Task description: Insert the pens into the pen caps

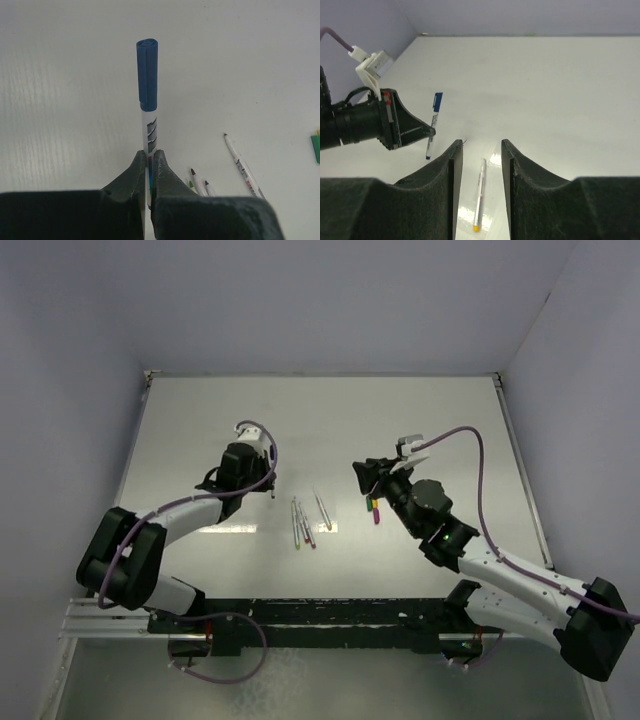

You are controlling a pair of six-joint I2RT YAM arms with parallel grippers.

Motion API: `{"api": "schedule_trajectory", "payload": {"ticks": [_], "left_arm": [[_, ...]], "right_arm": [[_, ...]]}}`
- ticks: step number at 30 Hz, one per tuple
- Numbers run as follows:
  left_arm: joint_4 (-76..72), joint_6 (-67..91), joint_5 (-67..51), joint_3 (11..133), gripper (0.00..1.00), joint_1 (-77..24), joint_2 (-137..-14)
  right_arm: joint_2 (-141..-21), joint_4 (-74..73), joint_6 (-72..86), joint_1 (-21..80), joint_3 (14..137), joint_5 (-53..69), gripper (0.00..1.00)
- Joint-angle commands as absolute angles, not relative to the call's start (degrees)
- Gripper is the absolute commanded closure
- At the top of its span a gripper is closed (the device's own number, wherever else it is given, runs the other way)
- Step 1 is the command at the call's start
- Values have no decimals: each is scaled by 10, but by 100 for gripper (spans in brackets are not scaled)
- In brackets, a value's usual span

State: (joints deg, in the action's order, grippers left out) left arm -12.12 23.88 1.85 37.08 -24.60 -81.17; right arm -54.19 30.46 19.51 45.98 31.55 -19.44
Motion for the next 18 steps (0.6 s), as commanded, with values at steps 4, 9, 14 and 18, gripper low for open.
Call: {"api": "schedule_trajectory", "payload": {"ticks": [4, 9, 14, 18], "left_arm": [[-124, 264, -1, 445, 100, -228, -898], [-117, 268, -13, 484, 100, -212, -962], [-101, 268, -8, 517, 95, -201, -1011], [-96, 273, -8, 533, 90, -199, -1040]], "right_arm": [[-528, 274, 224, 461, 306, -226, 61], [-530, 266, 232, 461, 296, -236, 61], [-525, 252, 239, 461, 290, -240, 61], [-519, 251, 241, 461, 280, -243, 61]]}}
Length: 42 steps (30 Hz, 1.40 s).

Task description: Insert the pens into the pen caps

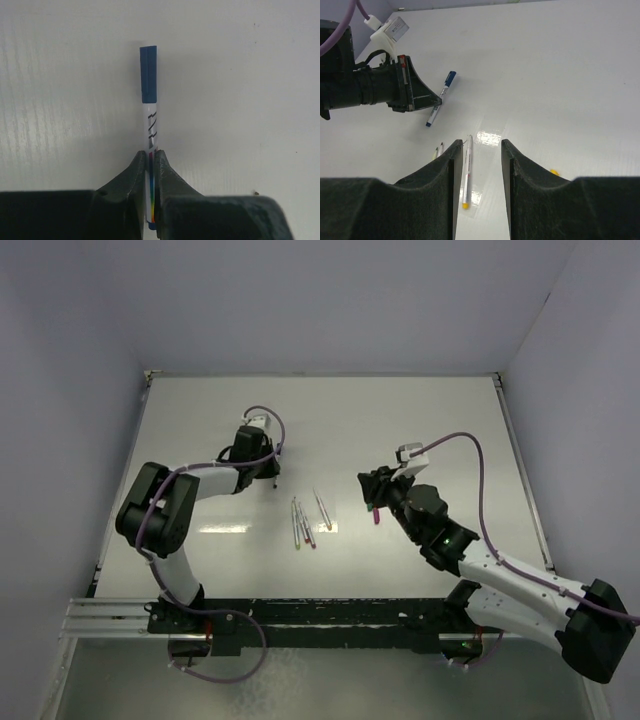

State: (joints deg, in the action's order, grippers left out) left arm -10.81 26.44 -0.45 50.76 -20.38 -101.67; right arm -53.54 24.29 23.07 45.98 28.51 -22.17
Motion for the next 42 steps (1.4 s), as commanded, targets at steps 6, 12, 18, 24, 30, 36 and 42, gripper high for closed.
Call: {"api": "schedule_trajectory", "payload": {"ticks": [6, 12, 18, 24, 30, 36, 42], "left_arm": [[-94, 273, -8, 542, 78, -198, -1057], [-94, 266, -9, 546, 69, -198, -1034], [-64, 257, 5, 546, 66, -198, -965], [-42, 269, 30, 478, 60, -206, -867], [41, 273, 127, 436, 60, -320, -807], [68, 317, 137, 388, 58, -399, -777], [91, 328, 148, 387, 58, -457, -774]], "right_arm": [[-520, 251, 243, 461, 276, -246, 61], [-528, 260, 241, 461, 275, -246, 62], [-528, 266, 240, 461, 275, -250, 62], [-519, 272, 236, 461, 269, -266, 62], [-512, 273, 244, 461, 261, -290, 62], [-492, 264, 262, 461, 239, -315, 63], [-479, 260, 289, 461, 217, -323, 63]]}}
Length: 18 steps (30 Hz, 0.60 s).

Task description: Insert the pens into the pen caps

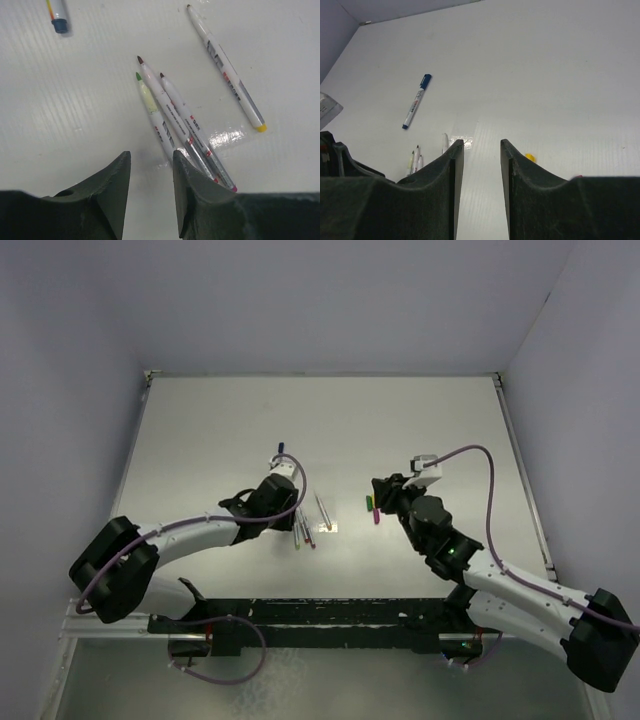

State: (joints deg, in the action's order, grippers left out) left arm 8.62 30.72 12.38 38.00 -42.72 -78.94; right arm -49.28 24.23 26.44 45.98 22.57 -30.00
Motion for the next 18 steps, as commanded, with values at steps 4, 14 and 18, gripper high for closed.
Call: {"api": "schedule_trajectory", "payload": {"ticks": [4, 14, 18], "left_arm": [[84, 340, 161, 389, 58, -478, -803], [85, 353, 182, 405, 57, -498, -856], [99, 354, 194, 408, 58, -499, -862]], "right_arm": [[-478, 265, 296, 461, 208, -321, 63], [-463, 260, 299, 461, 201, -319, 63], [-461, 259, 303, 461, 199, -318, 63]]}}
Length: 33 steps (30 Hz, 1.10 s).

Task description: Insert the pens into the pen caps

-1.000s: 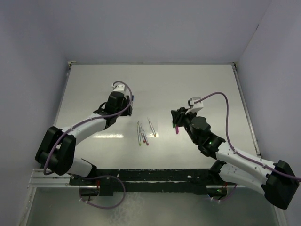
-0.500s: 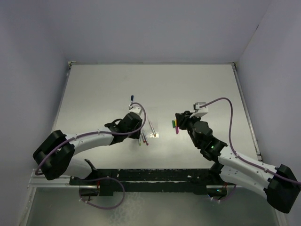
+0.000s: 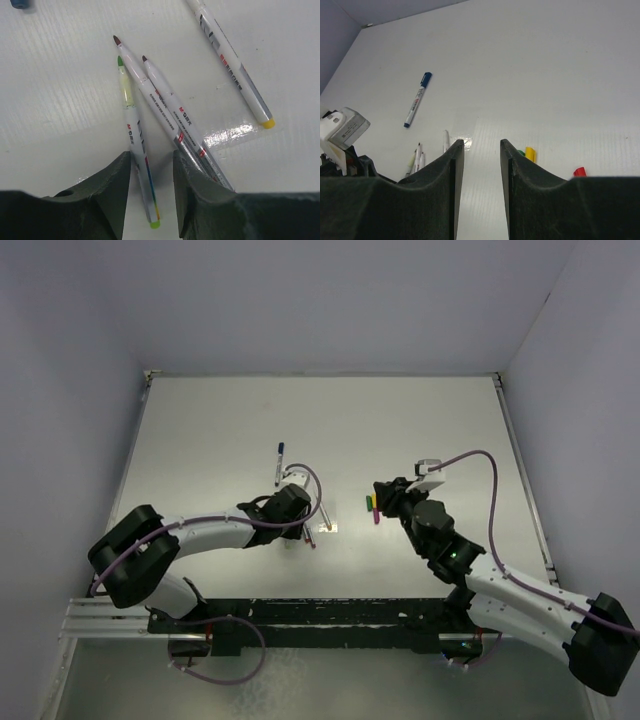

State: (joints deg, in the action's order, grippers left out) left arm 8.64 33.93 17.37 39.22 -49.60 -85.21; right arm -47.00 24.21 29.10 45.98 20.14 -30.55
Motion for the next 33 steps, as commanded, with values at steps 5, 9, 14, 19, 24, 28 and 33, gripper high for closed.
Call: {"api": "schedule_trajectory", "payload": {"ticks": [5, 9, 14, 19, 24, 28, 33], "left_arm": [[135, 361, 214, 405, 61, -499, -857], [165, 377, 235, 394, 65, -499, -850], [184, 402, 245, 377, 71, -499, -860], [201, 426, 244, 382, 77, -499, -881], [212, 445, 237, 382, 82, -499, -895], [213, 461, 224, 378, 84, -499, -905], [189, 472, 200, 356, 100, -499, -900]], "right_arm": [[-461, 258, 308, 461, 199, -315, 63], [-463, 253, 309, 461, 203, -311, 63], [-466, 255, 311, 461, 207, -306, 63], [-462, 232, 311, 461, 219, -300, 63], [-446, 213, 313, 461, 226, -298, 63], [-434, 205, 316, 461, 225, -302, 63], [-439, 198, 316, 461, 225, -306, 63]]}}
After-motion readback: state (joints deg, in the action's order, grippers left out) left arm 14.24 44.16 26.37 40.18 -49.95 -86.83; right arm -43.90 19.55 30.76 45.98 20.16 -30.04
